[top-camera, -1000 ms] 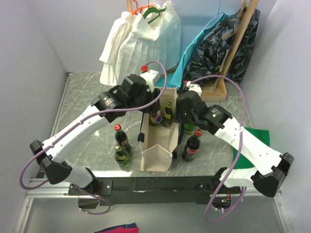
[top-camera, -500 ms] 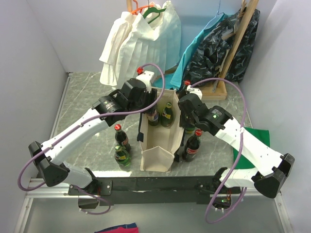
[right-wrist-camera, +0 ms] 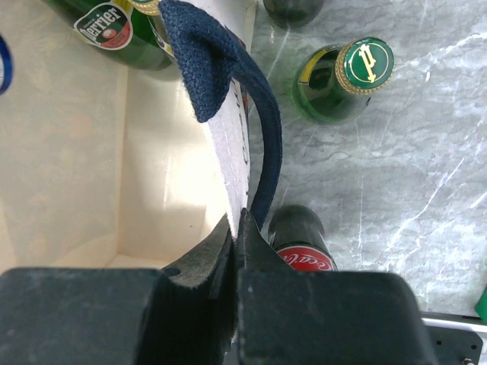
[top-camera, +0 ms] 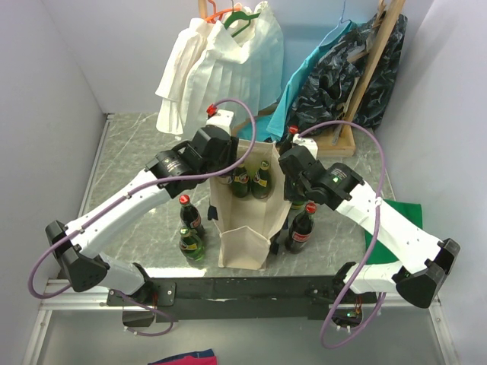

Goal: Place the beverage into the canvas bag
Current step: Place the drink in the canvas bag.

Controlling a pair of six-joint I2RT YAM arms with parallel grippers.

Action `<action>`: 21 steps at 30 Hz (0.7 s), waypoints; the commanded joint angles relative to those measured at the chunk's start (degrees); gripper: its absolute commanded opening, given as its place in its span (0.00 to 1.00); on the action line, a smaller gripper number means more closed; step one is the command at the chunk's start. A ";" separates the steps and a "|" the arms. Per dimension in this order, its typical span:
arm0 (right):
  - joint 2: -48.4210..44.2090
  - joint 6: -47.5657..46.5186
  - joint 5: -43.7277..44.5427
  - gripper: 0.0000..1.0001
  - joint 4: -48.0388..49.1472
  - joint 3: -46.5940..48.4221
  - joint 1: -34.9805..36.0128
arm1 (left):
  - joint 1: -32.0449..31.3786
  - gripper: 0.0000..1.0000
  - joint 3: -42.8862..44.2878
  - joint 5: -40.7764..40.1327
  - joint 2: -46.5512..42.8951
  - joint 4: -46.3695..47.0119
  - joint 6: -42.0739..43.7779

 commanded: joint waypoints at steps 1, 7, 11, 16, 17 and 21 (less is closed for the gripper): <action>-0.10 -0.68 1.45 0.00 -0.98 3.42 0.44 | -0.62 0.01 4.05 -6.85 0.59 -0.27 -1.06; 0.43 -1.21 1.28 0.00 -0.37 3.33 0.44 | -0.80 0.01 2.74 -1.33 0.24 2.27 -0.36; 0.69 -1.47 1.10 0.00 -0.19 3.34 0.44 | -1.50 0.01 2.39 1.93 1.12 3.68 -0.62; 0.78 -1.47 0.93 0.00 0.51 2.98 0.36 | -2.81 0.01 1.51 2.19 2.79 4.29 -0.71; 0.78 -1.47 0.84 0.00 0.51 2.90 0.35 | -2.99 0.01 1.07 2.19 2.88 4.73 -0.71; 0.87 -1.47 0.75 0.00 0.86 2.90 0.44 | -3.70 0.01 -1.21 1.58 3.67 6.49 -1.67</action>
